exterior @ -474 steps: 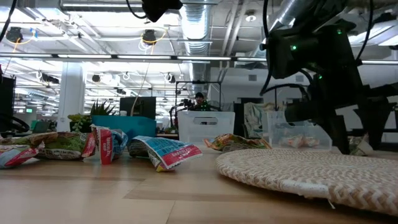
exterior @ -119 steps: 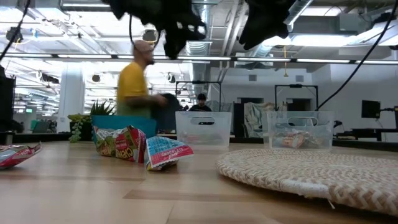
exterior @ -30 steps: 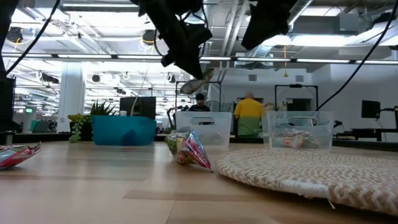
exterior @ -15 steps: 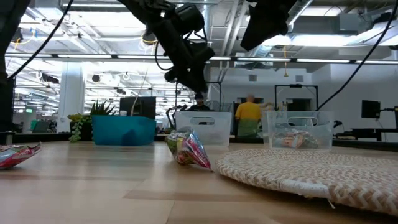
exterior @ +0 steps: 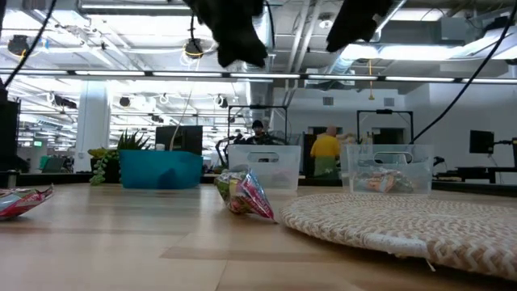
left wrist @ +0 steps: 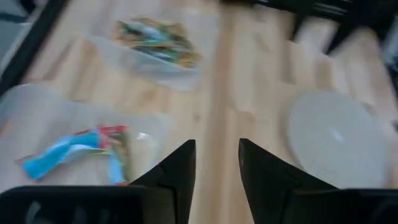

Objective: Pick and place Granola Bars by type
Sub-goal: Put the red granola bar into the left transparent bin

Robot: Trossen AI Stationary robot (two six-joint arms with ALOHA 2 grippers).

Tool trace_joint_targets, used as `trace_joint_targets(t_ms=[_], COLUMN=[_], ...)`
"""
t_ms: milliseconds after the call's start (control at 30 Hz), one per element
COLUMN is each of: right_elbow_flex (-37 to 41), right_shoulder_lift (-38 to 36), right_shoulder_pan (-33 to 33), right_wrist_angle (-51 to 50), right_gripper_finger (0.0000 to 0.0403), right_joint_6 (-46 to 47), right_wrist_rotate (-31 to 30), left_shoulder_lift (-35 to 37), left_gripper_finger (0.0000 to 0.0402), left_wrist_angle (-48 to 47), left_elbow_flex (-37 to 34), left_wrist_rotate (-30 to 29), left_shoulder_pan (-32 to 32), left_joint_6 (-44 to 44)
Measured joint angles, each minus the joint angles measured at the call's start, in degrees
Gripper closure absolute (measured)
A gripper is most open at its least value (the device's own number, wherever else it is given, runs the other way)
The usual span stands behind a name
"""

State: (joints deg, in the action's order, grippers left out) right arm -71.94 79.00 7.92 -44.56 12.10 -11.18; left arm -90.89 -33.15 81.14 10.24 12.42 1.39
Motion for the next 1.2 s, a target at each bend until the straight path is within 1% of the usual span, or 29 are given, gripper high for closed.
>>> trace_joint_targets(t_ms=[133, 267, 367, 500, 633, 733, 900, 1000, 1100, 1200], right_elbow_flex=[4.85, 11.54, 13.91, 12.89, 8.09, 2.73, -8.99, -17.01, -24.37, -30.38], right_shoulder_lift=[-2.13, -2.46, 0.19, 7.07, 15.3, 21.18, 31.29, 37.25, 42.75, 47.42], right_shoulder_pan=[1.84, 3.71, 4.13, 4.09, 4.09, 4.11, 4.11, 4.11, 4.09, 4.1], right_wrist_angle=[4.09, 8.97, 13.71, 18.51, 18.01, 17.88, 12.22, 6.34, -0.04, -3.81], right_gripper_finger=[0.0278, 0.027, 0.0242, 0.0187, 0.0139, 0.0123, 0.0121, 0.0121, 0.0121, 0.0121], right_joint_6=[7.79, 20.47, 29.18, 36.62, 40.53, 43.49, 44.61, 44.52, 44.48, 44.48], right_wrist_rotate=[3.63, 5.9, 9.44, 13.82, 14.29, 14.27, 14.21, 14.03, 13.81, 13.81], left_shoulder_lift=[3.21, 6.34, 9.73, 16.72, 24.73, 30.33, 38.21, 41.96, 44.76, 46.92], left_gripper_finger=[0.0292, 0.0293, 0.0293, 0.0293, 0.0293, 0.0293, 0.0293, 0.0293, 0.0293, 0.0293], left_wrist_angle=[-3.82, -5.14, -3.76, 1.27, 4.07, 4.51, 4.38, 4.51, 5.17, 5.34], left_elbow_flex=[0.0, -0.05, -3.02, -12.71, -21.52, -26.22, -32.26, -35.67, -38.17, -39.32], left_wrist_rotate=[-0.39, -0.52, -2.75, -6.15, -9.5, -9.55, -9.66, -9.61, -9.65, -9.61], left_shoulder_pan=[-5.74, -11.62, -15.59, -19.56, -22.48, -24.05, -26.68, -28.08, -29.55, -30.92], left_joint_6=[1.37, 5.56, 8.16, 14.01, 18.76, 20.54, 22.86, 24.18, 25.36, 25.43])
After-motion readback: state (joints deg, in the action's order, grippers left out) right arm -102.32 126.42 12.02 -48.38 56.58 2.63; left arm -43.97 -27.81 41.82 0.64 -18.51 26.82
